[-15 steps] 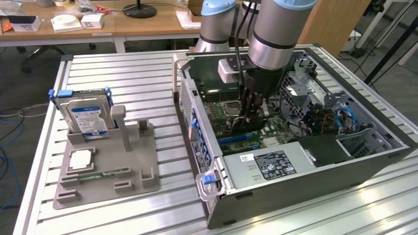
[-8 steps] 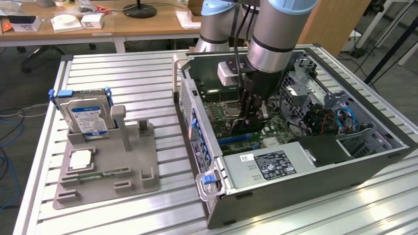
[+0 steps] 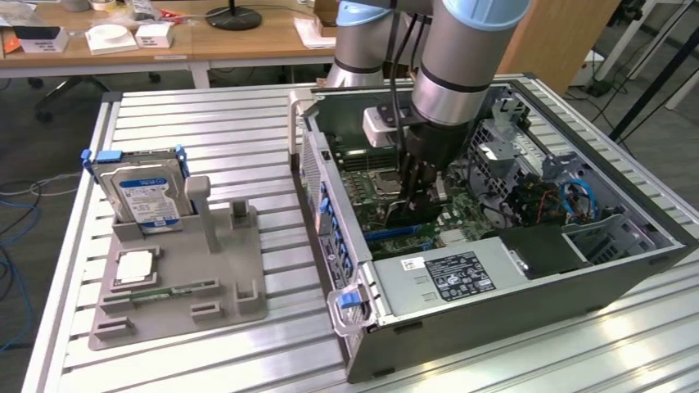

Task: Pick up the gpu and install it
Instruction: 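Insert the gpu into the slot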

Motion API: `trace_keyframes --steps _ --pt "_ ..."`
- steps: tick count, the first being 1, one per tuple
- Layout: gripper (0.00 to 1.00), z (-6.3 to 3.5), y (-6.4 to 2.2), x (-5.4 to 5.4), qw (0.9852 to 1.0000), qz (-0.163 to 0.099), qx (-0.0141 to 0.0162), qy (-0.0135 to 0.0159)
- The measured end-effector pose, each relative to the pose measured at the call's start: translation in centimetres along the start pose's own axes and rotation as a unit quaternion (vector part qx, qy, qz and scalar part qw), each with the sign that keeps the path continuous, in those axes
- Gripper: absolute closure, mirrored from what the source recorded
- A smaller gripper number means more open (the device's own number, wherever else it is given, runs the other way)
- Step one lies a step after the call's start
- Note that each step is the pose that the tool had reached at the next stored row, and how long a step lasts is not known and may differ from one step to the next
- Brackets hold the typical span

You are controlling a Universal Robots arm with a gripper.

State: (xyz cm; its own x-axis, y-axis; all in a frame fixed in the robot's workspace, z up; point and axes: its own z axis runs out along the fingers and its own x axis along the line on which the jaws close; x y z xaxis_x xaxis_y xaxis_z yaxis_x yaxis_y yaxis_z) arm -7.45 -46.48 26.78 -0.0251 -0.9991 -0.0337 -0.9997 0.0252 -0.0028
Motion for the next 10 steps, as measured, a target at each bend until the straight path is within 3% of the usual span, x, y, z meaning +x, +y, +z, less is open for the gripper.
trace_keyframes --steps 10 --pt "0.74 0.25 0.01 0.01 1.0000 0.000 -0.0001 -0.0015"
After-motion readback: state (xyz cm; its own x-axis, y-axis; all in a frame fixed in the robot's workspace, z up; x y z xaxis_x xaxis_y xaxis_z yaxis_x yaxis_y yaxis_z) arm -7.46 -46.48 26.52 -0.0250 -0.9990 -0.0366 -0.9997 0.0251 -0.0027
